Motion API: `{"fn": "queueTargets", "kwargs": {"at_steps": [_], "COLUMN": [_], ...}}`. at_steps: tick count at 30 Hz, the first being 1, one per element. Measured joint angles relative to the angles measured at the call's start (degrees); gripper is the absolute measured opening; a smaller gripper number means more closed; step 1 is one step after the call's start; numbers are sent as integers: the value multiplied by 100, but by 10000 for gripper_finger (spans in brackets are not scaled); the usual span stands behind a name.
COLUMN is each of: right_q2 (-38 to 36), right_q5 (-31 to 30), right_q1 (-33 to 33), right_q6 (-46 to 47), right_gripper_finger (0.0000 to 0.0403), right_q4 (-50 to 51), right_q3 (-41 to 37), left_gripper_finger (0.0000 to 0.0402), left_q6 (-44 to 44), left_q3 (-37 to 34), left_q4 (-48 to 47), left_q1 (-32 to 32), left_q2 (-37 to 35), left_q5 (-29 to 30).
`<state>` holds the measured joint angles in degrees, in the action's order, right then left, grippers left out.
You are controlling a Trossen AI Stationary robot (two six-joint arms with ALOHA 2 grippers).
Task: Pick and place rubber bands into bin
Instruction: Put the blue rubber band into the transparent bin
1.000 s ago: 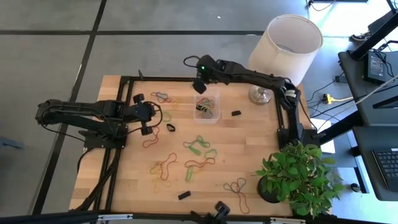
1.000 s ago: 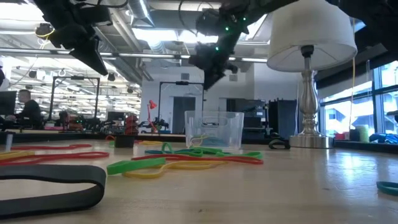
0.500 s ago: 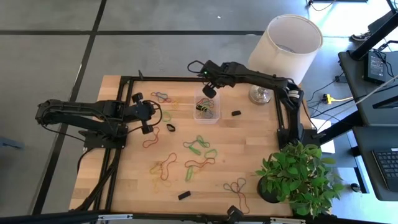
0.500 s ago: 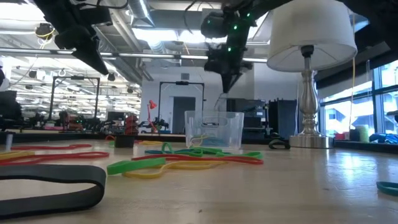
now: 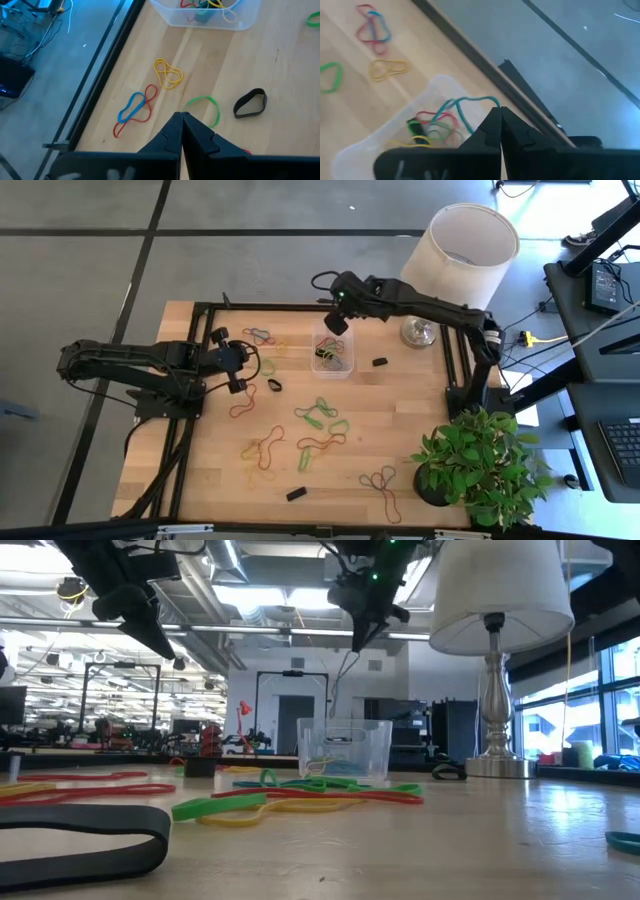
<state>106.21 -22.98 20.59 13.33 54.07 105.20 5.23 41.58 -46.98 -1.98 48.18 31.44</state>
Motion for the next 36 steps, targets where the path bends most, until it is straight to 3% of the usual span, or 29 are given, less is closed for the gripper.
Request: {"fn": "queueTargets", "kwargs": {"at_steps": [5, 10, 23, 28, 36], "right_q2": [42, 83, 90, 144, 351], "right_q5": [30, 123, 924, 1380, 1471], "right_q1": [-94, -47, 195, 409, 433], "right_q6": [4, 16, 388, 741, 879], "right_gripper_finger": [0, 0, 0, 0, 1], "right_q4": [-100, -583, -2581, -2477, -2137], "right_q3": [-134, -743, -2154, -2236, -2233], "left_gripper_finger": [3, 2, 4, 2, 2], "left_q6": [-2, 0, 0, 0, 18], "left_q3": [0, 0, 0, 0, 0], "left_q4": [0, 0, 2, 2, 2], "left_q1": [-1, -2, -2, 0, 0], "left_q2": [1, 0, 2, 2, 2], "left_q5": [0, -70, -284, -321, -431]}}
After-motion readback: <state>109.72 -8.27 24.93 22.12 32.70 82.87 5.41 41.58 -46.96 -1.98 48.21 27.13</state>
